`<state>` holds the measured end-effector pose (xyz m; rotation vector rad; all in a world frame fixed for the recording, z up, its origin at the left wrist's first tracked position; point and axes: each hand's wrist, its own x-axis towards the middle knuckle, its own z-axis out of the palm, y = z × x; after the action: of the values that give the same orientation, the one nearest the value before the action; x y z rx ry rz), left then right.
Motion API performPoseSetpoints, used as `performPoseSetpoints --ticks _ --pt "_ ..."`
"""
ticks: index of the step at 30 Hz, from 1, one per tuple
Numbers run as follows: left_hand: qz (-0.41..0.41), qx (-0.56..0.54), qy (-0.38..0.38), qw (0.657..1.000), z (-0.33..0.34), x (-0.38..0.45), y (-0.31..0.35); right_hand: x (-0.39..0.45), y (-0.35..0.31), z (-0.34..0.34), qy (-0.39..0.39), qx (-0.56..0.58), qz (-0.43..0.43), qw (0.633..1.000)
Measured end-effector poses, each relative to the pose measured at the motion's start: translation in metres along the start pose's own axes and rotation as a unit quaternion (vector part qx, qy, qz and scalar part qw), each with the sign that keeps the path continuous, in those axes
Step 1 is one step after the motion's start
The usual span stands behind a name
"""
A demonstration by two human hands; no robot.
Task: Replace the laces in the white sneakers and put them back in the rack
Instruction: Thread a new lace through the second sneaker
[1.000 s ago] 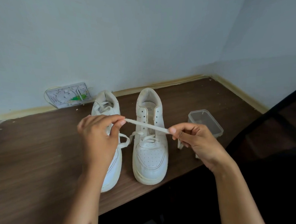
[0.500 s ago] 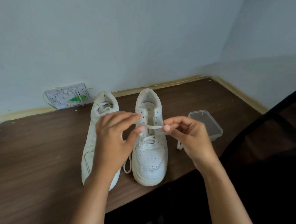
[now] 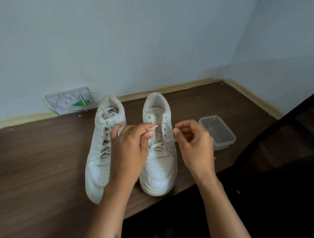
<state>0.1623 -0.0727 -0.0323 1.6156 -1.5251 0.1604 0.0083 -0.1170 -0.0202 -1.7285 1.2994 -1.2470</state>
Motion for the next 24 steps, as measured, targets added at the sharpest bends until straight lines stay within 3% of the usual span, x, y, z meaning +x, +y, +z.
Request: performPoseSetpoints --ticks 3,7,11,18,24 --pt "-0.008 0.037 0.024 0.999 0.006 -0.002 0.005 -0.002 0.002 0.004 -0.009 -0.046 0.008 0.999" --pt "-0.017 0.066 0.002 0.998 0.012 -0.001 0.006 -0.008 0.003 0.014 -0.046 -0.123 0.013 0.991" --pt "-0.007 0.084 0.002 0.996 0.012 -0.002 0.008 -0.009 0.002 0.017 -0.03 -0.154 -0.012 0.988" --pt "0.017 0.093 0.01 0.996 0.02 -0.004 0.006 -0.007 -0.001 0.013 -0.036 -0.102 0.018 0.994" --pt "-0.019 0.041 0.02 0.999 0.027 -0.005 0.01 -0.004 -0.004 0.002 -0.061 -0.025 0.043 0.997"
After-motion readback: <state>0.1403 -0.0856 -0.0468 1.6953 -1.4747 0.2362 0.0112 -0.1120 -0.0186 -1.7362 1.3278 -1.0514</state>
